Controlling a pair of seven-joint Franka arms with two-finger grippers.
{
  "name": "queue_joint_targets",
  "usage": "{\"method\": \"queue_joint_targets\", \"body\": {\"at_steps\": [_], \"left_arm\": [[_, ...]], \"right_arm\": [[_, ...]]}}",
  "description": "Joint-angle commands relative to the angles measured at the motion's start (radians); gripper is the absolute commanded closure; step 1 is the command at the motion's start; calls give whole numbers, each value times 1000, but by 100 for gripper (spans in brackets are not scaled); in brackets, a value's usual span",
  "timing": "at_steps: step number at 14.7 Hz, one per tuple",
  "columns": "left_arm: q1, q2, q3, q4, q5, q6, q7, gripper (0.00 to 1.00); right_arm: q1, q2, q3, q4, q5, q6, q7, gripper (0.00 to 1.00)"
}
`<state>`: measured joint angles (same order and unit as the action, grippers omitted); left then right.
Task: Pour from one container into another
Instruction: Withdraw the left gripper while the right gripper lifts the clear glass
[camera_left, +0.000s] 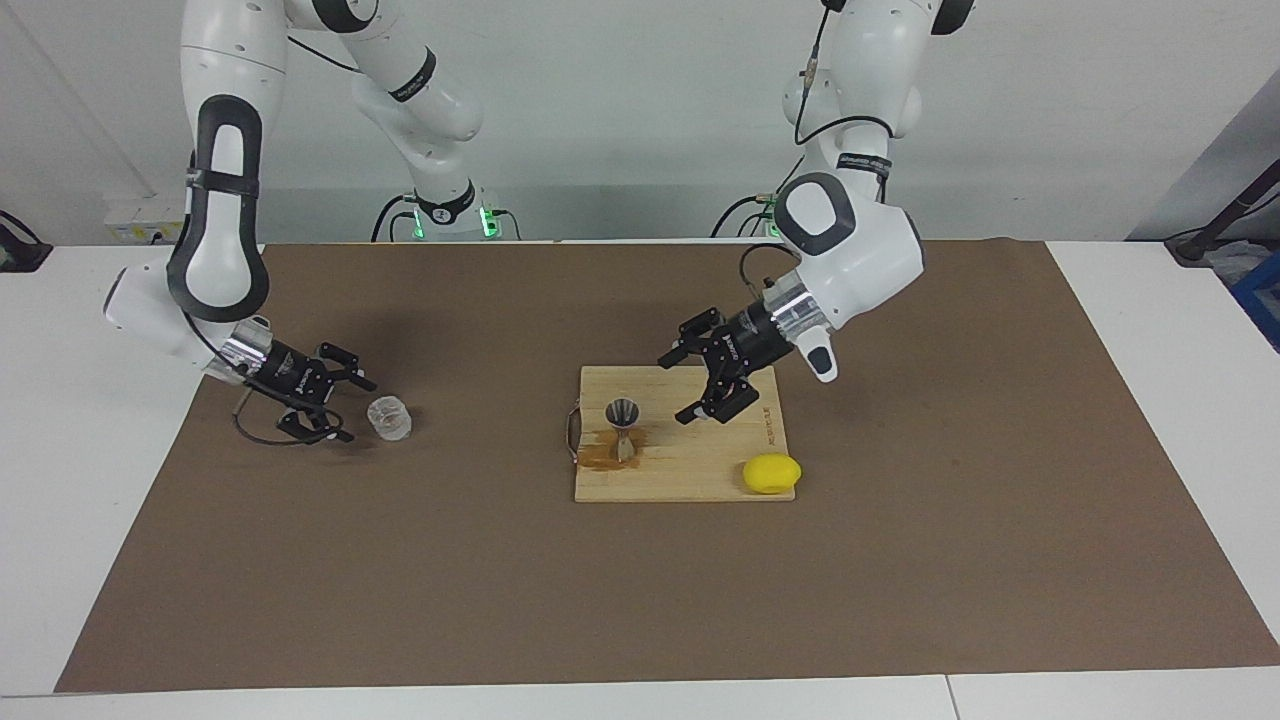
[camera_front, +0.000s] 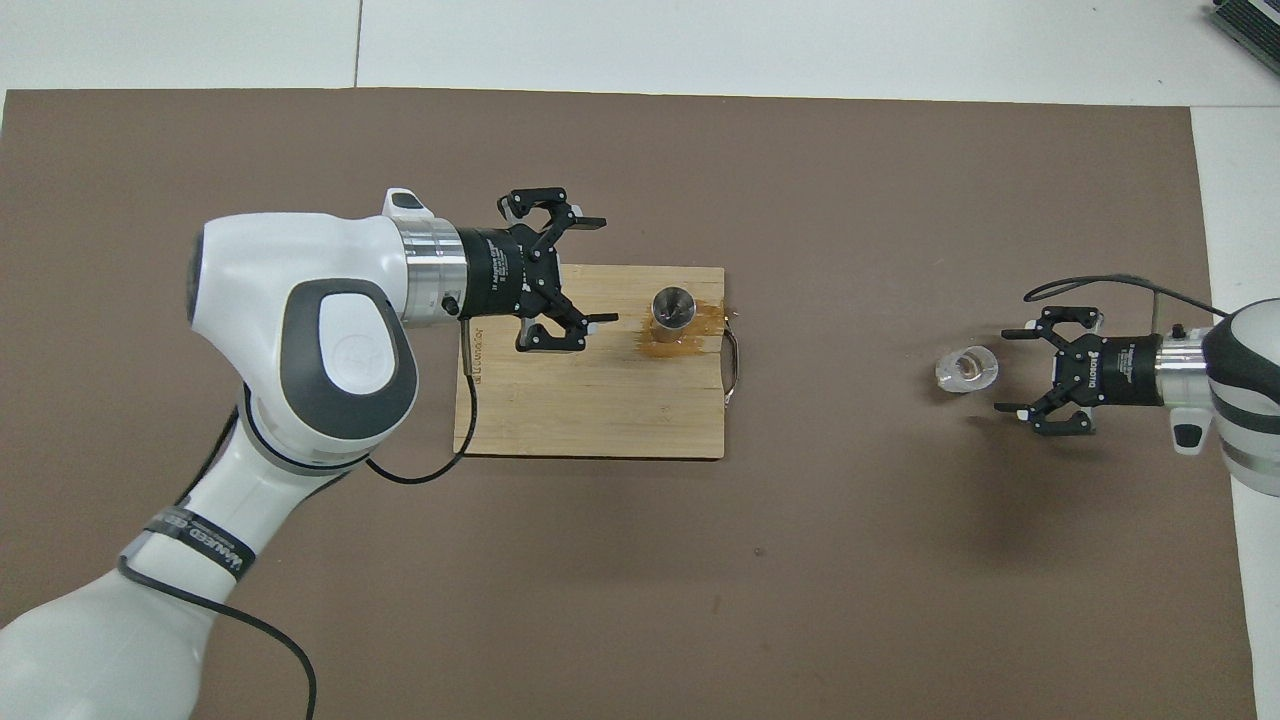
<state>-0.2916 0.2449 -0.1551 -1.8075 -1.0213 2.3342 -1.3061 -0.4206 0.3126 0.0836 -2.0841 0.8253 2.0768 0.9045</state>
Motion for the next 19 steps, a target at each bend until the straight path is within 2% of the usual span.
{"method": "queue_joint_targets", "body": {"at_steps": [1,4,8,10,12,14,16,17,19], "left_arm": [[55,-9,-4,65,244,-96,7,0],[94,-30,-6,106,499,-163,11,0],[121,-88,-4,96,754,-189,18,0],[143,-107,-6,93,854,-223,95,0],[187,-119,-4,102,863,-301,290,0],[250,-151,-4,97,863,-369,462,0],[305,-171,-4,97,863,-417,607,0],[333,-177,-4,97,863,-432,670,0],[370,-187,-4,97,863,-452,784,0]], "right_arm": [[-3,20,12,-5,54,37,-47,3],[3,13,13,-34,86,32,-48,8],[19,5,13,-63,127,34,-71,9],[34,5,13,-65,129,37,-70,9],[40,5,13,-65,130,39,-68,10],[34,5,13,-65,173,34,-70,19],[37,3,13,-65,189,36,-72,25],[39,3,13,-64,190,36,-72,30],[37,3,13,-60,190,31,-75,52]]}}
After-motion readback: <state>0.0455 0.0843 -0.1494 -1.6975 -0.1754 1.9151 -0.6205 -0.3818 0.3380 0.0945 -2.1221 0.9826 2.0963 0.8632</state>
